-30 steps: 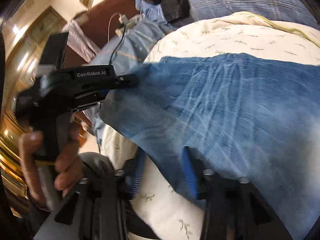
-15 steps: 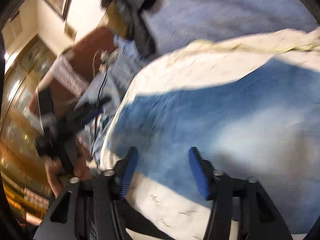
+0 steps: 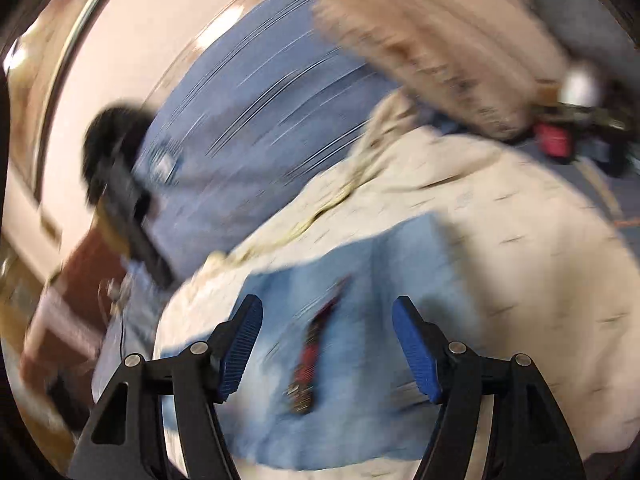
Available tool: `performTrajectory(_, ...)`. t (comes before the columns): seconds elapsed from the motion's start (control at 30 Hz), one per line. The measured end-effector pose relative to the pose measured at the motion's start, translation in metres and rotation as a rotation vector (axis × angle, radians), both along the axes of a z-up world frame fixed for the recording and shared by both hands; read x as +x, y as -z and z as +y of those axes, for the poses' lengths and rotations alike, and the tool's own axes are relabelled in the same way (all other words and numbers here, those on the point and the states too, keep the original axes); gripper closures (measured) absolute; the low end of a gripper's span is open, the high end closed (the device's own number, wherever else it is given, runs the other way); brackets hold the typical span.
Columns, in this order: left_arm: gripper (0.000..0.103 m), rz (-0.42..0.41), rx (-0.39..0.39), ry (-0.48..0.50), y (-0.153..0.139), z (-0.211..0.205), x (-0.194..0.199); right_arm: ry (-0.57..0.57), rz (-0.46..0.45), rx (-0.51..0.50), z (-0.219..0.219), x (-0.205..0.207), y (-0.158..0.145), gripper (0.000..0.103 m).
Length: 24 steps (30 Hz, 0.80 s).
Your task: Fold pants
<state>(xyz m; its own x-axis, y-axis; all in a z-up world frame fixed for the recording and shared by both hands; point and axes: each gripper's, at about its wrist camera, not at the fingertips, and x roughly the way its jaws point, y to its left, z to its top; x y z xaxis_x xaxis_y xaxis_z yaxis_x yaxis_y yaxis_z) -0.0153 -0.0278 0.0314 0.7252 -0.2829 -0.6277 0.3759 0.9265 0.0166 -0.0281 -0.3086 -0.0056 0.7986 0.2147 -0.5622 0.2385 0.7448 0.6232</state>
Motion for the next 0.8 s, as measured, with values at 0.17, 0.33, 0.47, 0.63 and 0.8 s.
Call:
performTrajectory(0.17,0.039,0.053,0.052,0.283,0.014,-0.086,-0.013,0.095,0.066,0.132,-0.048,-0.011,0.023,0.033)
performTrajectory(0.33,0.038,0.008,0.223,0.417,0.034,-0.144,-0.018,0.068,0.097,0.252,-0.065,-0.01,0.046,0.033)
performTrajectory(0.47,0.043,0.045,0.305,0.493,0.059,-0.17,-0.018,0.0,0.09,0.319,-0.06,-0.001,0.053,0.034)
performTrajectory(0.63,0.097,0.147,0.099,0.503,0.043,-0.148,-0.006,-0.07,0.103,0.214,-0.044,0.003,0.044,0.098)
performTrajectory(0.8,0.098,0.104,0.078,0.514,0.017,-0.119,-0.01,-0.075,0.108,0.162,-0.033,-0.002,0.027,0.098)
